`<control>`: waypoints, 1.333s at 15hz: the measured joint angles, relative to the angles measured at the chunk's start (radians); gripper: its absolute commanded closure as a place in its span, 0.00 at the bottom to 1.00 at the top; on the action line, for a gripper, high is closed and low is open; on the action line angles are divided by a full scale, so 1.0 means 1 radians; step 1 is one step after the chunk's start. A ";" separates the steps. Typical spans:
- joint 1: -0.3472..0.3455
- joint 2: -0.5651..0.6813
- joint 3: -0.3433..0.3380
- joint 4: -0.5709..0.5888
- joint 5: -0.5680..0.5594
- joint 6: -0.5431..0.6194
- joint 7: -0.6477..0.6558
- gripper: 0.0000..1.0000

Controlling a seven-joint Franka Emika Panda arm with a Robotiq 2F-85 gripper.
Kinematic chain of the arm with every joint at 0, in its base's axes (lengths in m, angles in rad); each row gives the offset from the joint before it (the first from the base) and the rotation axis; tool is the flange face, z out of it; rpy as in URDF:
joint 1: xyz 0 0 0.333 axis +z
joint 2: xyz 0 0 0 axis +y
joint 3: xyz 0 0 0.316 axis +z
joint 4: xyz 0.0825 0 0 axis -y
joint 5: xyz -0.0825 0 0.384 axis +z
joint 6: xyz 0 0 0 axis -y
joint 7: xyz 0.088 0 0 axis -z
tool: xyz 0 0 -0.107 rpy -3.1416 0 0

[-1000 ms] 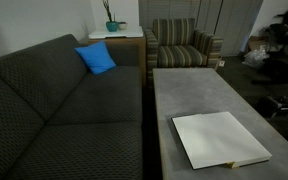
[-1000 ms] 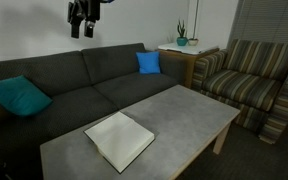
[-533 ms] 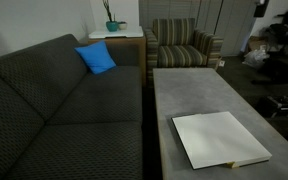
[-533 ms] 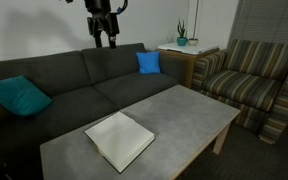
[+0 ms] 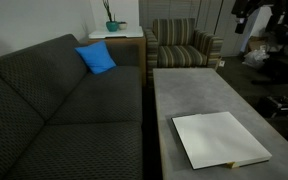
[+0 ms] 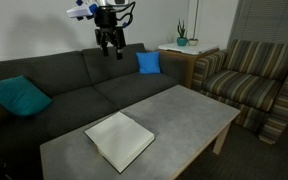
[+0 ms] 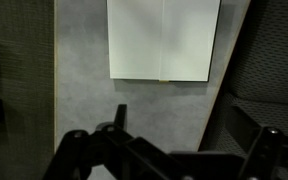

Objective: Close the open book on the table

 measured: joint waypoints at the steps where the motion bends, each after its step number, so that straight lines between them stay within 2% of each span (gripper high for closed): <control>1: 0.001 0.003 -0.002 0.001 0.000 0.002 0.000 0.00; 4: 0.001 0.054 -0.013 0.039 0.013 0.011 -0.018 0.00; 7: -0.003 0.172 -0.014 0.141 0.040 0.029 -0.100 0.00; 13: 0.019 0.466 0.021 0.472 0.043 -0.004 -0.251 0.00; 17: 0.052 0.645 0.055 0.688 0.043 -0.112 -0.332 0.00; 20: 0.072 0.725 0.060 0.782 0.043 -0.147 -0.345 0.00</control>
